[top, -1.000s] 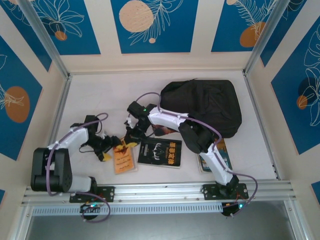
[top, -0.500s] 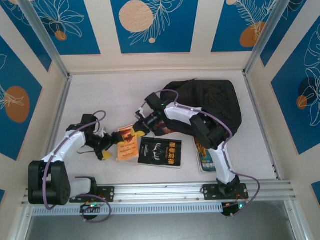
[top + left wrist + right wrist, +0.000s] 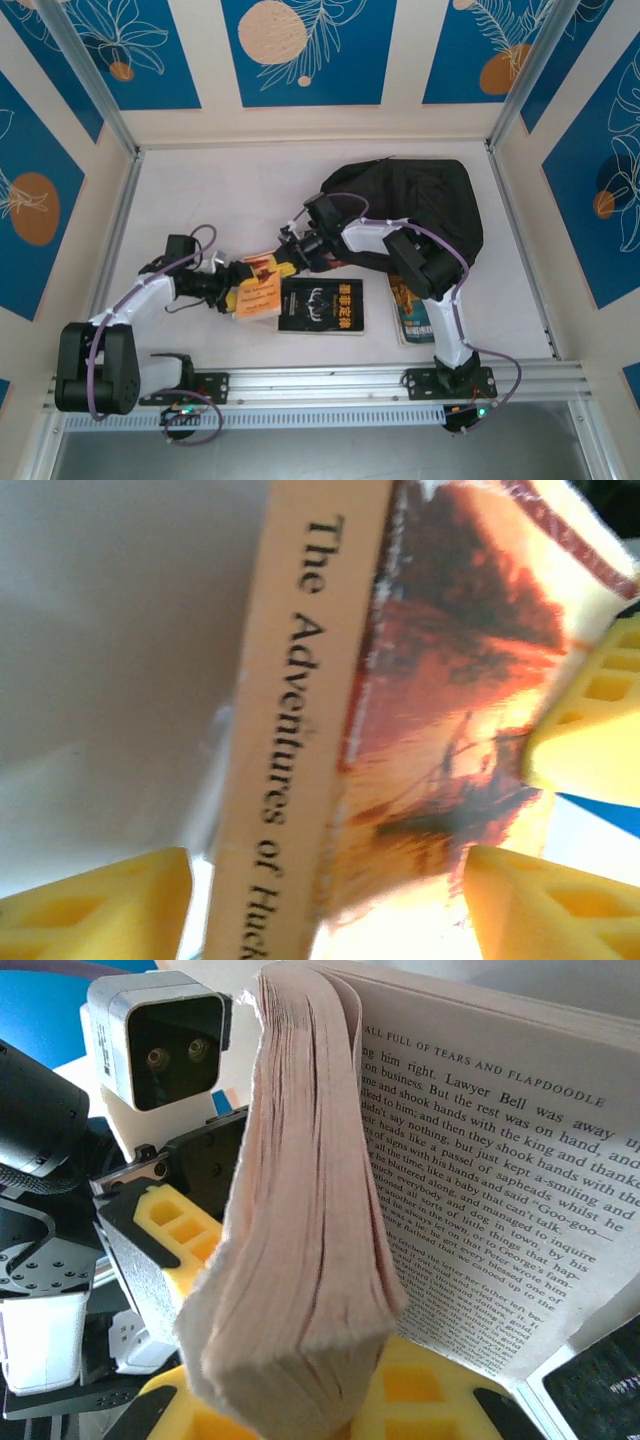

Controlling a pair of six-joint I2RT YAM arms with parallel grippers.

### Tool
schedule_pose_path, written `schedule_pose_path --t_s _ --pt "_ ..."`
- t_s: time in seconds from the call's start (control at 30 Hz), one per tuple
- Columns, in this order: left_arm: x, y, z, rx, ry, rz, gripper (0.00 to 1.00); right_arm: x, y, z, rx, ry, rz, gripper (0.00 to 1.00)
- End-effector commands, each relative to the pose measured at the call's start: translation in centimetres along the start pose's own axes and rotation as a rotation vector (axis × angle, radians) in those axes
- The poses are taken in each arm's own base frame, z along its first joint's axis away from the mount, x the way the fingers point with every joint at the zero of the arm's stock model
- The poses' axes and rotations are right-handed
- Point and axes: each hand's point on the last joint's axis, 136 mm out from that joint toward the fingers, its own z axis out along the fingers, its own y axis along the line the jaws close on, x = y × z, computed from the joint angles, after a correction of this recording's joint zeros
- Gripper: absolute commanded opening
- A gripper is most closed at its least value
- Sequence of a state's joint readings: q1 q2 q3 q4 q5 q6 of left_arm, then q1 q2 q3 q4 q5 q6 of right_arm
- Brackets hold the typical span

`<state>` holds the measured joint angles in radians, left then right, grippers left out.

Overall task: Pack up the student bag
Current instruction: Pass the book.

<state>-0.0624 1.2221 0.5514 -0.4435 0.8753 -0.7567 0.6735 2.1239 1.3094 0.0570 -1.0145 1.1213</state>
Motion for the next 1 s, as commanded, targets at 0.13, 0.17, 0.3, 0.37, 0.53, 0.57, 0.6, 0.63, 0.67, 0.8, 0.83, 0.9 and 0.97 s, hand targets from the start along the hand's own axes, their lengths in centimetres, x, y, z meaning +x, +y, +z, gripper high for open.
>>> schedule_pose_path --t_s 0.13,0.17,0.3,0.37,0.53,0.57,0.6,0.63,0.67,0.8,0.83,0.9,0.97 --pt "0.5 -1.5 -0.4 0.039 0.022 0.051 0.27 0.8 1.0 -0.8 -0.012 -0.001 -0.003 0.0" --pt "0.5 -1.5 -0.4 0.034 0.021 0.055 0.21 0.7 0.9 -1.0 0.001 -0.018 -0.001 0.0" --pt "0.3 -1.3 -0.7 -0.001 0.004 0.06 0.07 0.5 0.6 -1.9 0.082 -0.093 -0.003 0.11" --pt "0.0 -1.5 -0.9 -0.011 -0.01 0.062 0.02 0.5 0.4 -2.7 0.167 -0.15 -0.015 0.26" --pt "-1.0 -3.2 -1.5 0.005 -0.046 0.078 0.0 1.4 0.1 -5.8 0.4 -0.313 -0.032 0.57" --pt "-1.3 -3.8 -1.6 0.018 -0.056 0.084 0.0 1.7 0.3 -6.5 0.429 -0.344 -0.038 0.6" --pt "-1.5 -4.4 -1.6 0.034 -0.062 0.094 0.0 2.0 0.5 -7.2 0.449 -0.372 -0.046 0.65" --pt "-1.7 -5.2 -1.7 0.048 -0.069 0.102 0.0 2.4 1.0 -7.9 0.466 -0.402 -0.057 0.68" --pt "-1.9 -5.8 -1.8 0.049 -0.077 0.117 0.0 2.8 1.5 -8.6 0.481 -0.43 -0.074 0.7" --pt "-2.1 -9.3 -2.3 0.07 -0.116 0.218 0.0 4.1 3.7 -10.4 0.484 -0.505 -0.129 0.7" --pt "-1.9 -10.6 -2.4 0.082 -0.128 0.254 0.0 4.4 4.3 -10.7 0.468 -0.514 -0.135 0.7" --pt "-1.4 -13.2 -2.9 0.112 -0.158 0.322 0.0 4.7 5.5 -11.2 0.423 -0.52 -0.146 0.73" --pt "-0.6 -16.2 -3.8 0.16 -0.21 0.394 0.0 5.1 6.8 -11.6 0.356 -0.506 -0.157 0.76"
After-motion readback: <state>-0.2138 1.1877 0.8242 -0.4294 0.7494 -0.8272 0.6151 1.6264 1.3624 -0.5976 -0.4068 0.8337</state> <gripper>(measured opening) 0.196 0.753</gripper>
